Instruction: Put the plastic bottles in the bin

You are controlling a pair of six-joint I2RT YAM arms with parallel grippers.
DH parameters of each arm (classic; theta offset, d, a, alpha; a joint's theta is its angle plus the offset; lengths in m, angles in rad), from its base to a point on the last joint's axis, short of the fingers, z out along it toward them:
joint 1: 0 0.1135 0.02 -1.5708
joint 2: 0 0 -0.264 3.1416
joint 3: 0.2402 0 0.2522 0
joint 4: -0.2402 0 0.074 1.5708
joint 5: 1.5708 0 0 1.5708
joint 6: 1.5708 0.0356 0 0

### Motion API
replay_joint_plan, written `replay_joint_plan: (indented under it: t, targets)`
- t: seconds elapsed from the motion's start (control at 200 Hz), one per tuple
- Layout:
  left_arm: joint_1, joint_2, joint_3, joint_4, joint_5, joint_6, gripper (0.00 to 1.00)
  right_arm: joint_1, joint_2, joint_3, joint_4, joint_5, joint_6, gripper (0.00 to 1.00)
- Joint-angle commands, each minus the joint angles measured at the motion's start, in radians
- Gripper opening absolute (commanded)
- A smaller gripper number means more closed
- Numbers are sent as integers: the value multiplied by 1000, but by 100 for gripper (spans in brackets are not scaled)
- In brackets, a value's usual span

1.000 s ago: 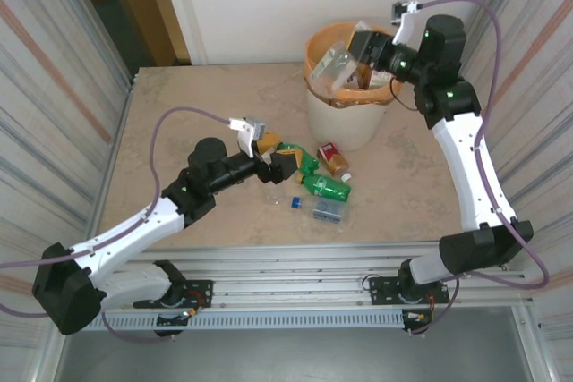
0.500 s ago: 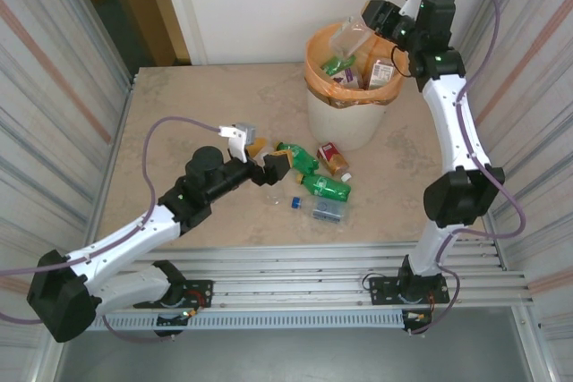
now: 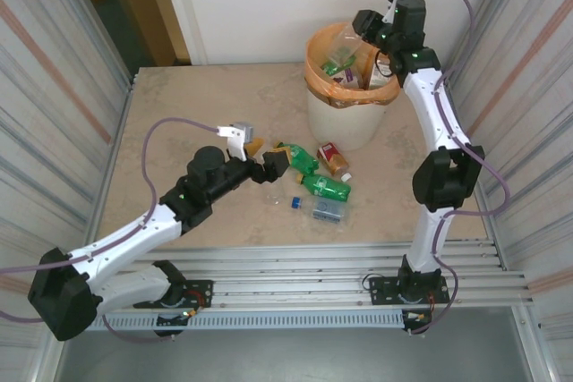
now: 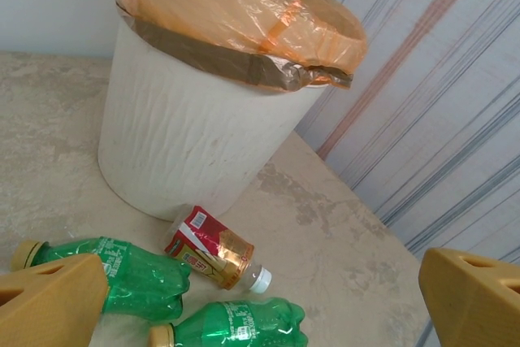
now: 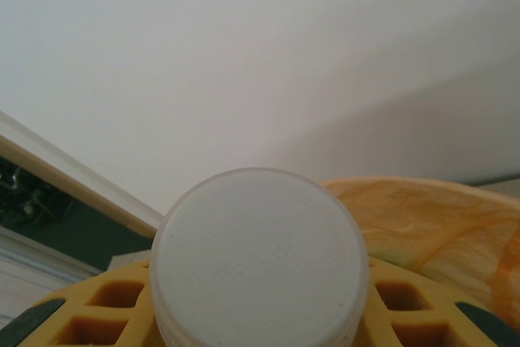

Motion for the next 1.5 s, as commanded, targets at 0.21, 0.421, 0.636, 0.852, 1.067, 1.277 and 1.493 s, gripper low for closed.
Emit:
replay_joint_plan:
  t: [0.21, 0.421, 0.636, 0.852, 1.067, 1.277, 1.493]
  targets:
    - [16, -3, -28, 13, -37, -39, 99, 31, 67, 39, 45, 15, 6, 27]
    - [26, -3, -33, 3, -50, -58, 99, 36, 67, 19, 22, 31, -12, 47]
    - [34, 0, -30, -11, -66, -85, 99, 30, 18, -19, 1, 57, -56, 70]
    - [37, 10, 3, -93, -108, -103, 99, 24, -56, -35, -26, 79, -107, 74]
    - [37, 52, 74, -252, -163, -122, 99, 12, -155, -87, -67, 110, -156, 79]
    - [34, 133, 158, -413, -218, -145, 99, -1, -274, -191, -101, 102, -179, 84]
    - [17, 279, 289, -643, -279, -201, 93, -12, -426, -368, -145, 118, -197, 98]
